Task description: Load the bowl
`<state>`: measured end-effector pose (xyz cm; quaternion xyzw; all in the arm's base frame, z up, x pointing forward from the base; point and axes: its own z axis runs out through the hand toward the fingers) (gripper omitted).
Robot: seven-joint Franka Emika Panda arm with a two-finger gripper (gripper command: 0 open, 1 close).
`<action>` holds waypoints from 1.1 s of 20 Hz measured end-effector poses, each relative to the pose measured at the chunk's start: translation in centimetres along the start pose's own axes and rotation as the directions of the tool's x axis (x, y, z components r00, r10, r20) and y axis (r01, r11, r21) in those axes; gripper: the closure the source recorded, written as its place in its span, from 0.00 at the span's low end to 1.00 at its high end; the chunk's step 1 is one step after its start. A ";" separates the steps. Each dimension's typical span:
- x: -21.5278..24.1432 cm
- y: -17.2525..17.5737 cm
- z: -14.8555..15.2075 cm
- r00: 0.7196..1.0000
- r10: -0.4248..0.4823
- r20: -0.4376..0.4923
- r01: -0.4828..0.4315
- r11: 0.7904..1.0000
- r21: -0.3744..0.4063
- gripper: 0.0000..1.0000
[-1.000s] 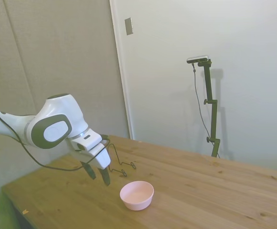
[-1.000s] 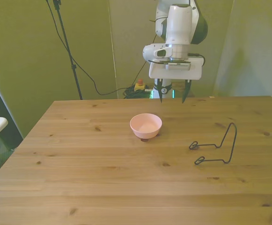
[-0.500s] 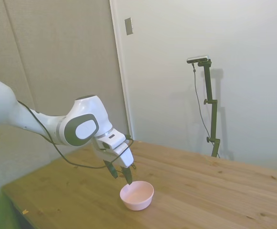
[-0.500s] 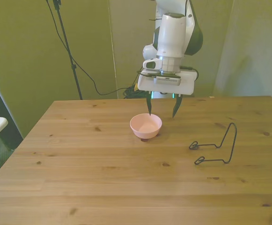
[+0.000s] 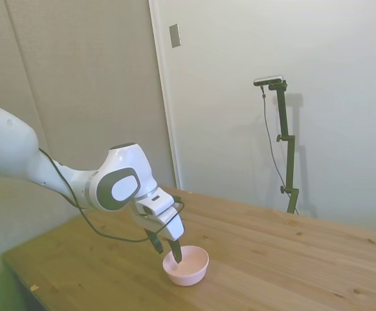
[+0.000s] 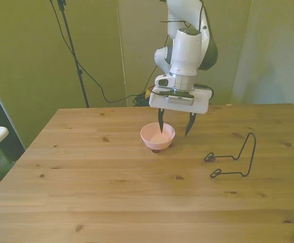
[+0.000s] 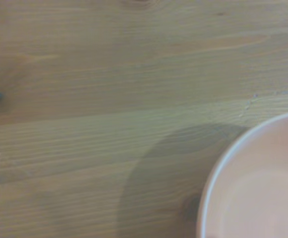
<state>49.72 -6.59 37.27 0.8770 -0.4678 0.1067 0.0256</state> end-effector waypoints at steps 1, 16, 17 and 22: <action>0.0 0.0 0.4 1.000 0.002 0.003 -0.002 1.000 -0.005 1.00; 0.9 0.7 1.9 0.999 0.043 0.003 -0.043 0.999 -0.013 1.00; 1.0 0.8 2.0 0.999 0.046 0.001 -0.046 0.999 -0.011 1.00; 1.5 1.1 2.5 0.998 0.060 0.001 -0.060 0.998 -0.006 1.00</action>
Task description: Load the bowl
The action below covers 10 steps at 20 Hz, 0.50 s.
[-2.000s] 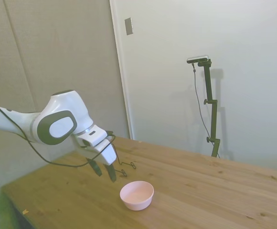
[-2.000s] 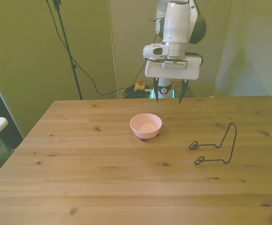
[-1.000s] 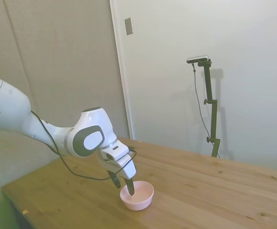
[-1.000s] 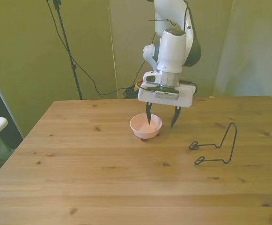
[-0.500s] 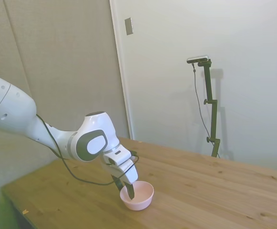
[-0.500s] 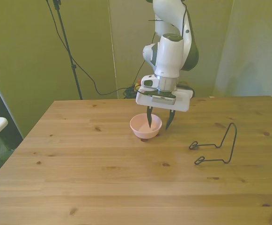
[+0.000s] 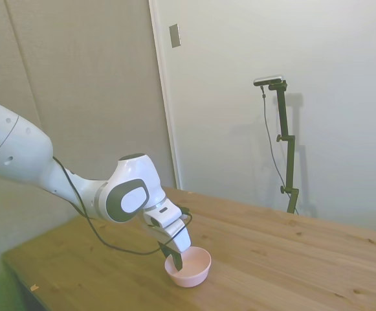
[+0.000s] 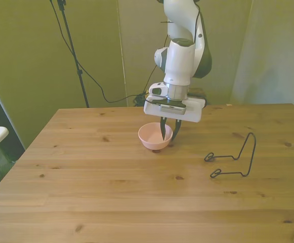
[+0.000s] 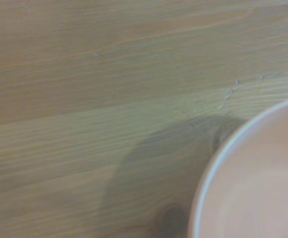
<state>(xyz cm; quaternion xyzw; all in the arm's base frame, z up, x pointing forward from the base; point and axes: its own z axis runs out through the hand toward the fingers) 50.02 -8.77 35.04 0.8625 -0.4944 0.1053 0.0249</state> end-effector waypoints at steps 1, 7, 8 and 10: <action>0.0 0.0 0.1 1.000 0.000 0.000 0.000 1.000 0.001 1.00; -0.1 -1.1 -1.7 1.000 0.018 0.016 -0.019 0.997 0.075 1.00; -0.1 -1.3 -2.3 1.000 0.019 0.025 -0.021 0.995 0.095 1.00; -0.1 -1.8 -3.7 0.999 0.013 0.037 -0.019 0.990 0.138 1.00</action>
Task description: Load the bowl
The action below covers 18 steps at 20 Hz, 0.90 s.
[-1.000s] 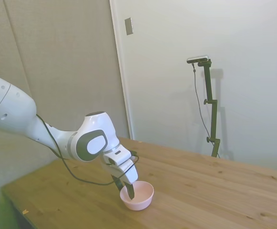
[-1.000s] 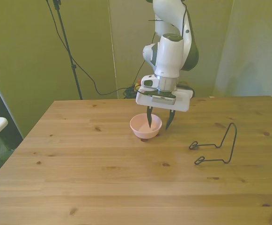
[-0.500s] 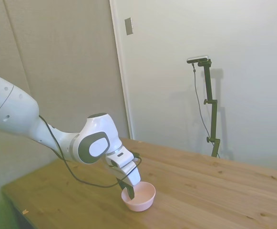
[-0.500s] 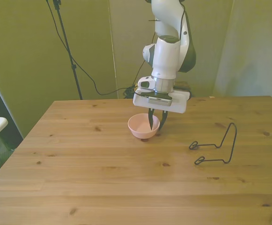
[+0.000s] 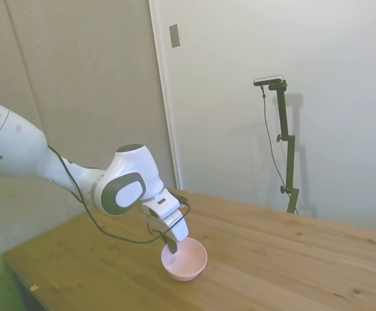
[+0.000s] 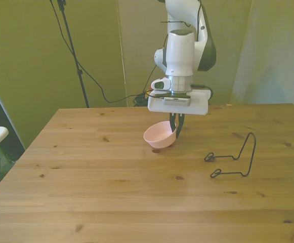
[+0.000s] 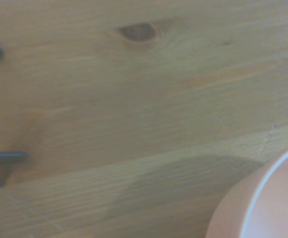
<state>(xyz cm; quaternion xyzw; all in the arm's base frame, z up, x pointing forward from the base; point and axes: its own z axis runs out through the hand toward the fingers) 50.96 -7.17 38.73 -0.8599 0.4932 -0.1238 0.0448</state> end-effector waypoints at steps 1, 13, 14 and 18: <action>0.0 -0.6 -0.9 1.000 -0.006 0.002 0.006 1.000 0.023 1.00; -1.1 -8.4 -8.4 0.992 -0.119 0.032 0.109 0.968 0.225 1.00; -0.8 -8.4 -7.9 0.990 -0.128 0.052 0.111 0.963 0.247 1.00; -0.4 -10.0 -6.0 0.974 -0.185 0.134 0.130 0.931 0.342 1.00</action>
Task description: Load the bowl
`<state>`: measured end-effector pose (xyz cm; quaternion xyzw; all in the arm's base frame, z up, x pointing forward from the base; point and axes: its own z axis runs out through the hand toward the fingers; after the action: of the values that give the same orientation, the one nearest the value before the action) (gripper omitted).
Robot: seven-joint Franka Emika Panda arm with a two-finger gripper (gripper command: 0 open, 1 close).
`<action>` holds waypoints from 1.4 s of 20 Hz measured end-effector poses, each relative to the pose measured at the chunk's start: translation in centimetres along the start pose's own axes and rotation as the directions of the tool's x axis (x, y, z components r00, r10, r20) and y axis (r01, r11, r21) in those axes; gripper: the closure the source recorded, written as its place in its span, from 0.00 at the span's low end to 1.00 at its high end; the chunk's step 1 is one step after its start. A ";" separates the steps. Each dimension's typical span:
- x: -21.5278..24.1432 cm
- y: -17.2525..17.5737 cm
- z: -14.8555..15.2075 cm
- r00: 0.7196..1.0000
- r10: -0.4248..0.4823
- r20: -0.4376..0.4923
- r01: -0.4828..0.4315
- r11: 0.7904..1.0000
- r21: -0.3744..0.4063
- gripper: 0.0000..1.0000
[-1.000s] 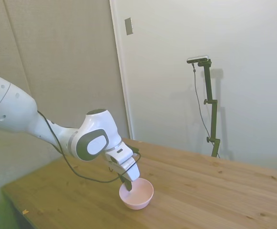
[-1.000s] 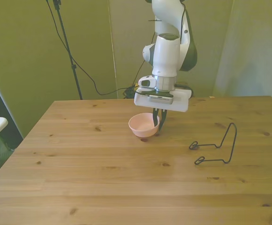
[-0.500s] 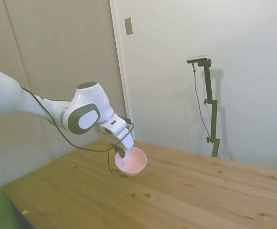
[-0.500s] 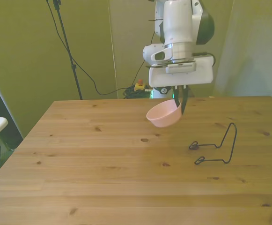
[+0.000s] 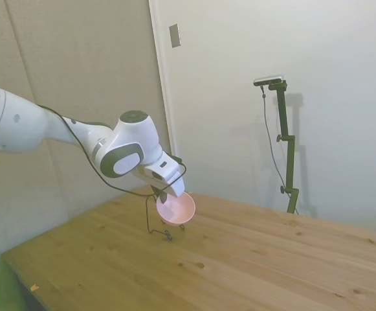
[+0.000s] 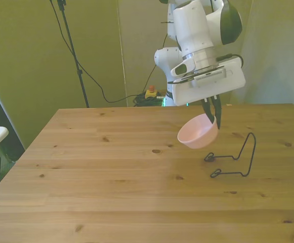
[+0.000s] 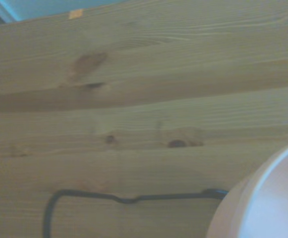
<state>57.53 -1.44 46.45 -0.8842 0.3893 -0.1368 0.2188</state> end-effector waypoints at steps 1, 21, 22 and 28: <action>-0.1 -0.4 0.5 1.000 -0.014 0.022 0.013 1.000 0.021 1.00; 0.5 0.6 3.6 0.965 -0.153 0.214 0.086 0.952 0.292 1.00; 1.0 0.8 3.9 0.961 -0.158 0.227 0.082 0.947 0.310 1.00; 2.9 2.3 5.7 0.929 -0.183 0.321 0.043 0.916 0.398 1.00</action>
<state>60.33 -3.37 40.58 -0.8553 0.2570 -0.0628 0.4456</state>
